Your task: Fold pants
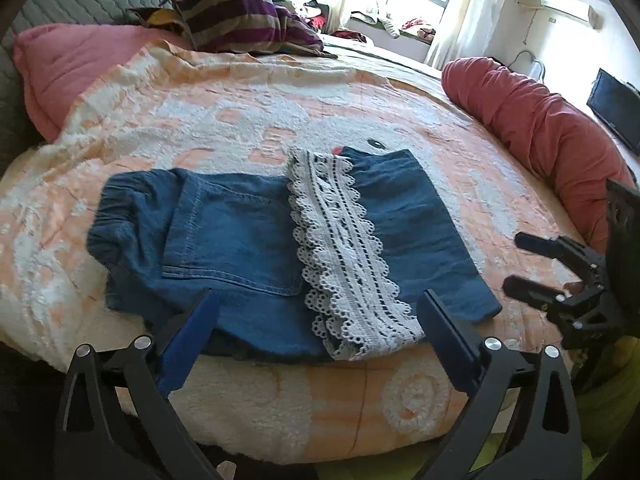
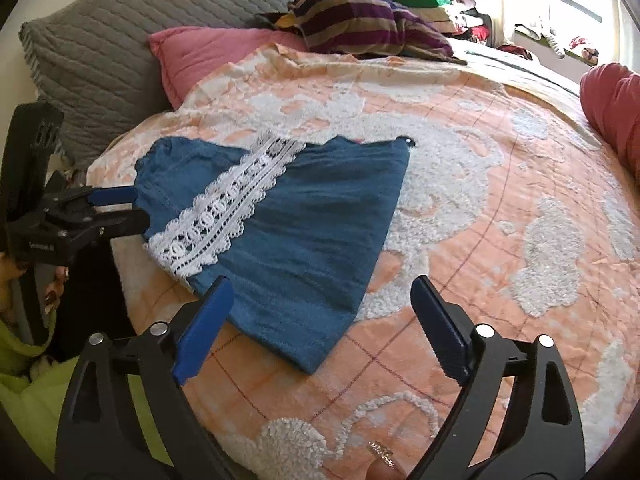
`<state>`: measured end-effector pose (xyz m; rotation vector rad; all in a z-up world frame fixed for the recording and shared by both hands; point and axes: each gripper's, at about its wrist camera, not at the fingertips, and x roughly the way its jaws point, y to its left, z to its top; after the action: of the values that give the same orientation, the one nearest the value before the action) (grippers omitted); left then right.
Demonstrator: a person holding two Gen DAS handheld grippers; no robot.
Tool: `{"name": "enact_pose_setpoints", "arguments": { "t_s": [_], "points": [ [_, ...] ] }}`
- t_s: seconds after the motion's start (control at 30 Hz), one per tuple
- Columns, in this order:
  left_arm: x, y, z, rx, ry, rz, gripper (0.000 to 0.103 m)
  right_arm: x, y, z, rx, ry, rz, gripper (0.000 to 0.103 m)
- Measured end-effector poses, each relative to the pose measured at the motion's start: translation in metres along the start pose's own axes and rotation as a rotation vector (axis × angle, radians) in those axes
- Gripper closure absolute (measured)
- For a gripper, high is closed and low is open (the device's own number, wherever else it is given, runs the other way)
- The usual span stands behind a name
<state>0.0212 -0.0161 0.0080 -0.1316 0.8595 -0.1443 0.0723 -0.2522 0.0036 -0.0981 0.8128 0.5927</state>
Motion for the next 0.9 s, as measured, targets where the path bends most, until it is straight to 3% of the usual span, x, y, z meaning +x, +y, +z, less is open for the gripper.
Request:
{"name": "enact_pose_setpoints", "arguments": {
  "t_s": [0.53,0.9],
  "points": [
    [-0.035,0.059,-0.002,-0.139,-0.059,0.111,0.005,-0.006,0.044,0.046,-0.115,-0.061,0.036,0.011],
    [-0.036,0.098,-0.012,-0.227,-0.051,0.109,0.005,0.019,0.089,0.090,-0.216,-0.048,0.104,0.010]
  ]
}}
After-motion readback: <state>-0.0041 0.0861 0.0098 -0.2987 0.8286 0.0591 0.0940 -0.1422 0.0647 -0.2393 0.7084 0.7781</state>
